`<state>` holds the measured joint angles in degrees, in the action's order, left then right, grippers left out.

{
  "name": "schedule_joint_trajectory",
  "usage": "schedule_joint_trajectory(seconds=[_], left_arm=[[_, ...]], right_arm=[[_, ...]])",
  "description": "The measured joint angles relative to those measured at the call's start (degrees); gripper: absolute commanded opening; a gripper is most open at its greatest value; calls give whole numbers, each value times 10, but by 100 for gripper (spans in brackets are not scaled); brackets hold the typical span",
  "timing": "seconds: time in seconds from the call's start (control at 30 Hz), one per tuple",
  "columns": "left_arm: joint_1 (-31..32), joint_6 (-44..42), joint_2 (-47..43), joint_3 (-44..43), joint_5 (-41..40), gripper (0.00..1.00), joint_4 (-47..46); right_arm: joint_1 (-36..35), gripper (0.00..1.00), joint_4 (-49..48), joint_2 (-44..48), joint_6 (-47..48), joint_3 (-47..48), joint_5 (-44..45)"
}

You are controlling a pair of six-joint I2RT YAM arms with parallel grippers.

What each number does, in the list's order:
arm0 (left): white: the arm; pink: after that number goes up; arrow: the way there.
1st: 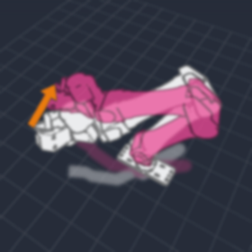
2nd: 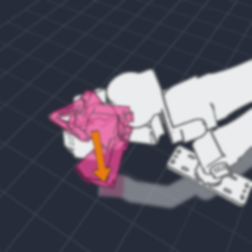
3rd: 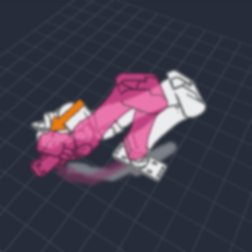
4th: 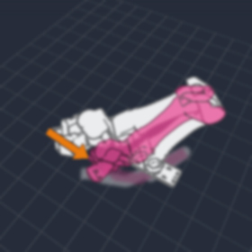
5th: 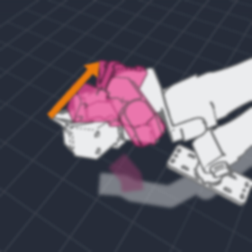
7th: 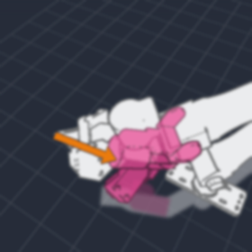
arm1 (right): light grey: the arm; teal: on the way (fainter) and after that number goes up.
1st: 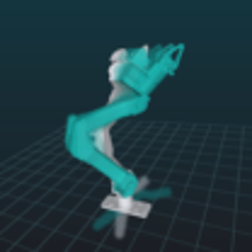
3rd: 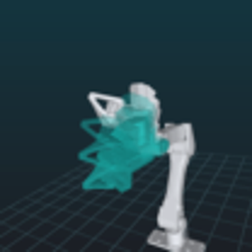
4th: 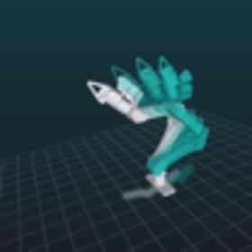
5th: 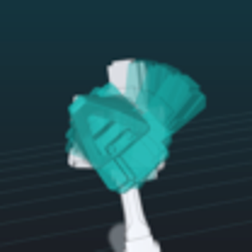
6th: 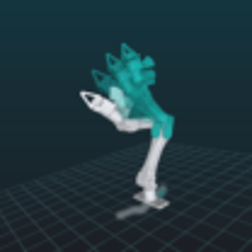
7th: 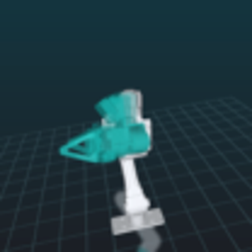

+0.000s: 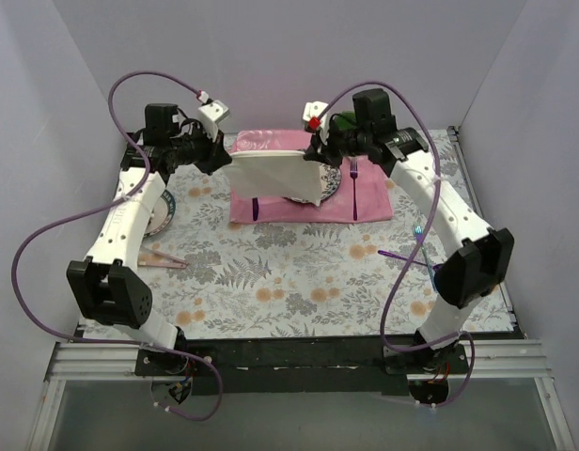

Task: Fold the napkin into a case and place the utensils inside
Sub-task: Turn over the upper triangle folded napkin at the center of the board.

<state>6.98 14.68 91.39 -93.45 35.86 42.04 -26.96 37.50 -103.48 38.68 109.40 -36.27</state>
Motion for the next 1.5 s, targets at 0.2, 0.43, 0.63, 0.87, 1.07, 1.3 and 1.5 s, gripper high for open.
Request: schedule_joint_trajectory(seconds=[0.2, 0.43, 0.63, 0.87, 1.07, 1.3, 1.5], left_arm=[[12, -44, -92, 129, -19, 0, -74], [81, -99, -162, 367, -62, 0, -96], [134, -125, -233, 459, -81, 0, -90], [174, -135, -275, 498, -95, 0, -89], [218, -136, -283, 531, -100, 0, -73], [282, -168, -318, 539, -79, 61, -15], [281, -128, -315, 498, -51, 54, 39]], right_arm=[[-28, 1, -182, 138, 23, -243, 33], [-75, 1, -259, 181, 95, -495, 77], [-113, 1, -261, 262, 133, -586, 85], [-150, 1, -259, 320, 157, -643, 96], [-176, 1, -229, 320, 174, -662, 96], [-217, 53, -137, 336, 221, -661, 82], [-222, 49, -62, 323, 159, -578, 74]])
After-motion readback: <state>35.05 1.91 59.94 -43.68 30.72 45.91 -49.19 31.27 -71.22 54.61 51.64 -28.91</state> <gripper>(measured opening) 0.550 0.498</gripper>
